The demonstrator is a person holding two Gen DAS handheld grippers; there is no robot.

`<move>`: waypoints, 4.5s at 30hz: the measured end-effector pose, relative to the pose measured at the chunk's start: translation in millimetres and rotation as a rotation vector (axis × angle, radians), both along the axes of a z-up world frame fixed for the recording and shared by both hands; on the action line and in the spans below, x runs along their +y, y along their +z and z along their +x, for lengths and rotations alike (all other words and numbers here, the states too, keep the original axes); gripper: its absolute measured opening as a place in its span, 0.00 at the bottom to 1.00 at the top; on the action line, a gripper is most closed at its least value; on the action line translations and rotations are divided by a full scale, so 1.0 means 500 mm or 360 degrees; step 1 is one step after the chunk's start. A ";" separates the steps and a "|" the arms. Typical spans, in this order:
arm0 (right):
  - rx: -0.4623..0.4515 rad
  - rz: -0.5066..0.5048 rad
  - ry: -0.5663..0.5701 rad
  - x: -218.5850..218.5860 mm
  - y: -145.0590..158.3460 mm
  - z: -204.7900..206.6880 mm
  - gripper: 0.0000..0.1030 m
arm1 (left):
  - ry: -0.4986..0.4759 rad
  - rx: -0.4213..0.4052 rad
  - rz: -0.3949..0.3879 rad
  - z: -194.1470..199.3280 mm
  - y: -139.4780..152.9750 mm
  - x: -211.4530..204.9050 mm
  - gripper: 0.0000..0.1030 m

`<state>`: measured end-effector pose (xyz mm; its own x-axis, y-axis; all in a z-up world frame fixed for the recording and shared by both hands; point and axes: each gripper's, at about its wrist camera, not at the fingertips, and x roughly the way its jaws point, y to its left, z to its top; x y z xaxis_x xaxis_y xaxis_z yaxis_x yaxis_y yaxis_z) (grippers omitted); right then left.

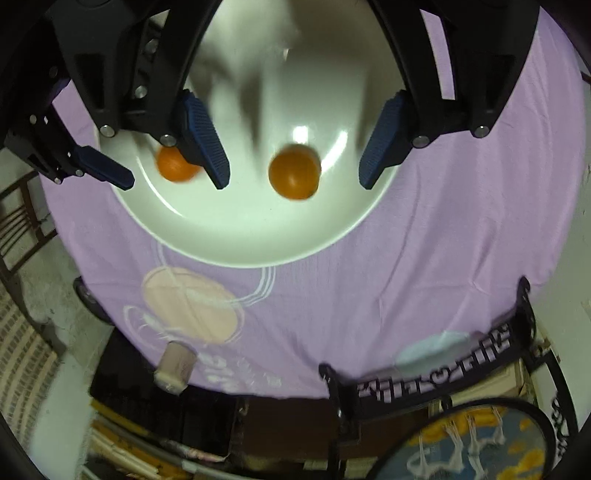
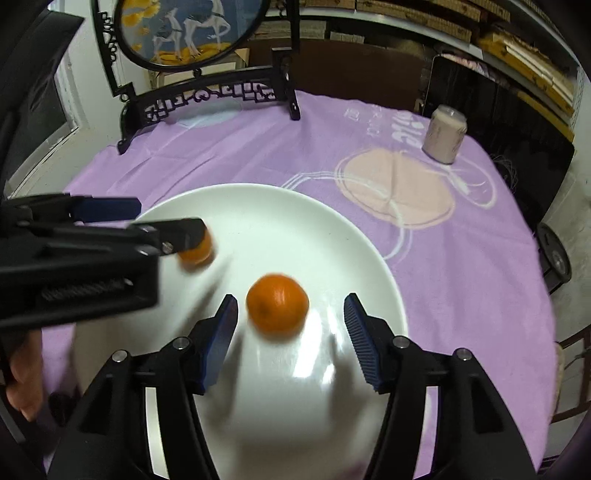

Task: Organize fruits
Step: 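Carry both tangerines onto the white plate and open both tools, then grasp a yellow-orange round fruit with the right tool, then grasp a tangerine with the left tool while the right tool holds its fruit, then lower both held fruits onto the white plate and open both tools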

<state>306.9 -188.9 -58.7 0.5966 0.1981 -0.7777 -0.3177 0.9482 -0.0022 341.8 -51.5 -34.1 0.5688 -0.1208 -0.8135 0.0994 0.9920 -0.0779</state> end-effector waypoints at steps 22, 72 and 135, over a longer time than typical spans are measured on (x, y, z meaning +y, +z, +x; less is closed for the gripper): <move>-0.0193 0.0085 -0.0141 0.024 0.090 -0.377 0.77 | 0.0081 -0.0311 -0.0066 -0.423 0.066 0.075 0.82; 0.0081 0.0204 -0.0261 -0.096 -0.070 -0.485 0.35 | -0.0075 -0.0005 -0.0014 -0.501 -0.119 0.053 0.62; -0.0117 0.0099 -0.0240 -0.041 0.040 -0.405 0.72 | 0.0142 -0.0258 -0.0068 -0.454 0.029 0.146 0.90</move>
